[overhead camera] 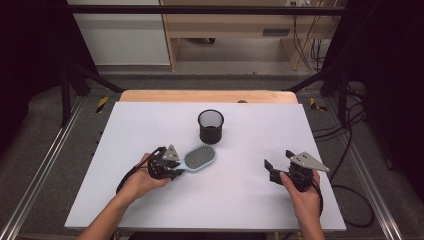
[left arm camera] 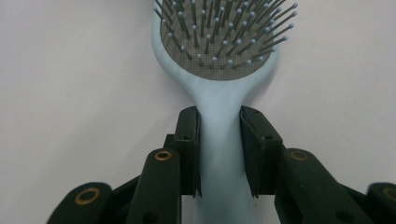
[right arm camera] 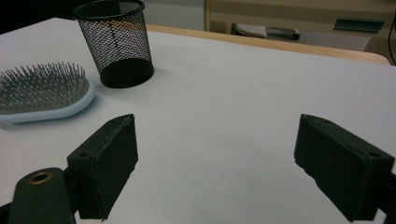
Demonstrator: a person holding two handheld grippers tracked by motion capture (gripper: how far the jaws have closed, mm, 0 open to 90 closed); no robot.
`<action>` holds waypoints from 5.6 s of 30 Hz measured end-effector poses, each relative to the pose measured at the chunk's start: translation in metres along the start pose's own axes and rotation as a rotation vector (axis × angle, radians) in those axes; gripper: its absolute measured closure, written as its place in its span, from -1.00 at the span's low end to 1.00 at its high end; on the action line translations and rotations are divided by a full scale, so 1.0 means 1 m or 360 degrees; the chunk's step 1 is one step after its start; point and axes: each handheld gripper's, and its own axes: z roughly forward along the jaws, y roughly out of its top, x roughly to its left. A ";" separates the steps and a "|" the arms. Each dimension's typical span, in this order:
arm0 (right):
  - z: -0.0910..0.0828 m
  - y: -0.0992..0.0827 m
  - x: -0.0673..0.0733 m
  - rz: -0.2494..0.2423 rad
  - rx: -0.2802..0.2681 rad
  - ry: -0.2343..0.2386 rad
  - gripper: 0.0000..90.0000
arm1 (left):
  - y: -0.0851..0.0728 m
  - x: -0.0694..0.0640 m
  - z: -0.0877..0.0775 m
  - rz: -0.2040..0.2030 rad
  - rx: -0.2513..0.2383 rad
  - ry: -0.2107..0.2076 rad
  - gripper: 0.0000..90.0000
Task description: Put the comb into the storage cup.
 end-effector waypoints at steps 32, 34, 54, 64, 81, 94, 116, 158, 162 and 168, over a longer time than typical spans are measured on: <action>0.023 0.014 0.052 0.0259 -0.0038 0.0467 -0.87 | 0.021 -0.030 -0.007 -0.0028 -0.0563 0.0176 0.54; 0.031 0.016 0.061 0.0270 -0.0004 0.0524 -0.87 | 0.021 -0.031 -0.007 -0.0041 -0.0577 0.0172 0.54; 0.081 0.028 0.106 0.0408 0.0019 0.0770 -0.90 | 0.012 -0.045 -0.006 -0.0110 -0.0680 0.0145 0.54; 0.084 0.025 0.112 0.0420 0.0002 0.0821 -0.89 | 0.013 -0.053 -0.002 -0.0088 -0.0682 0.0130 0.54; 0.081 0.028 0.103 0.0568 -0.0081 0.0851 -0.82 | 0.020 -0.067 -0.003 -0.0047 -0.0743 0.0118 0.54; 0.080 0.030 0.101 0.0617 -0.0113 0.0853 -0.69 | 0.021 -0.070 -0.004 -0.0026 -0.0765 0.0128 0.54; 0.078 0.031 0.099 0.0621 -0.0141 0.0847 -0.36 | 0.022 -0.070 -0.001 -0.0017 -0.0761 0.0114 0.54; 0.063 0.043 0.113 0.0557 -0.0210 0.0888 0.15 | 0.020 -0.064 -0.003 -0.0005 -0.0731 0.0116 0.54; 0.060 0.045 0.113 0.0580 -0.0215 0.0882 0.17 | 0.022 -0.065 -0.004 0.0003 -0.0745 0.0109 0.54; 0.059 0.048 0.113 0.0620 -0.0211 0.0877 0.18 | 0.023 -0.064 -0.005 -0.0007 -0.0756 0.0108 0.53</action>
